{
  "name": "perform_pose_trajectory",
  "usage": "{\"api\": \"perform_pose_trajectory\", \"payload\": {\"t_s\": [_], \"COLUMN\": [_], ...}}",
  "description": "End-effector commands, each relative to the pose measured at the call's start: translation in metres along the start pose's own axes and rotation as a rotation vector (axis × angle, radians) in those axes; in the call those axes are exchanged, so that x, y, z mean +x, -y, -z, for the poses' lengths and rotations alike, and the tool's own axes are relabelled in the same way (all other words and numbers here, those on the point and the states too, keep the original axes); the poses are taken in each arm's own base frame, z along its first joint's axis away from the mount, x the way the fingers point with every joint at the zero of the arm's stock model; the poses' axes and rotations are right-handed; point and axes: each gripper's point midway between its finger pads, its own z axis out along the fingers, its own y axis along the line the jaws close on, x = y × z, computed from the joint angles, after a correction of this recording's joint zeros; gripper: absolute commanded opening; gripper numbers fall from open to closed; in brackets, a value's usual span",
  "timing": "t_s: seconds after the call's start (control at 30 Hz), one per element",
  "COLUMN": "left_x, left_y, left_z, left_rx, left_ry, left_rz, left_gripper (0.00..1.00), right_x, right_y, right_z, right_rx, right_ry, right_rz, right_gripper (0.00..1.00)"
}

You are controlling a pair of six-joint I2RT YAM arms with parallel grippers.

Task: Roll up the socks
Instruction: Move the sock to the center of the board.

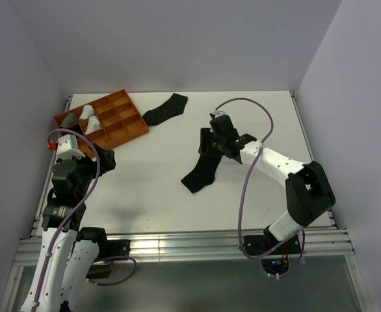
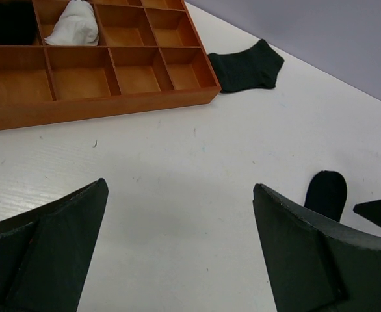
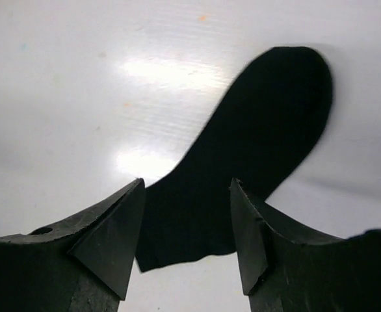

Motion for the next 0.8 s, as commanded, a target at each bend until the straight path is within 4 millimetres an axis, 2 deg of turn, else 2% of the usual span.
{"api": "perform_pose_trajectory", "payload": {"t_s": [0.0,0.1,0.17,0.43,0.47,0.5,0.57,0.6,0.63,0.67,0.73,0.77], "left_x": [-0.015,-0.017,-0.017,-0.018,-0.018,-0.018,-0.019,-0.018,-0.019,-0.019,-0.020,-0.019], "left_y": [0.008,0.008,0.008,0.008,0.008,0.008,0.007,0.006,0.006,0.006,0.006,0.005], "left_z": [0.005,0.006,0.006,0.007,0.007,0.007,0.007,0.007,0.007,0.007,0.007,0.007], "left_rx": [0.021,0.021,0.019,0.022,0.023,0.023,0.017,0.016,0.016,0.016,0.016,0.012], "left_ry": [0.037,0.045,0.048,0.053,0.054,0.056,0.061,0.059,0.061,0.063,0.065,0.063], "left_rz": [0.018,0.013,0.013,0.007,0.007,0.004,0.005,0.003,0.003,0.005,0.004,0.004], "left_gripper": [0.99,0.99,0.99,0.99,0.99,0.99,0.99,0.99,1.00,0.99,0.99,0.99], "right_x": [0.018,0.027,0.037,0.061,0.068,0.066,0.076,0.071,0.075,0.067,0.065,0.058], "right_y": [0.006,0.018,0.018,0.006,0.005,-0.001,-0.006,-0.016,-0.016,-0.023,-0.031,-0.039], "right_z": [0.000,-0.010,-0.019,-0.053,-0.060,-0.062,-0.071,-0.073,-0.079,-0.080,-0.081,-0.078], "right_rx": [0.045,0.106,0.117,0.090,0.085,0.067,0.036,0.020,0.018,0.018,0.013,-0.001], "right_ry": [-0.004,-0.025,-0.056,-0.153,-0.180,-0.179,-0.219,-0.212,-0.230,-0.220,-0.219,-0.198], "right_rz": [0.088,0.141,0.211,0.342,0.358,0.370,0.409,0.424,0.439,0.441,0.443,0.441], "right_gripper": [0.61,0.61,0.61,0.60,0.60,0.60,0.60,0.60,0.60,0.60,0.60,0.59]}}
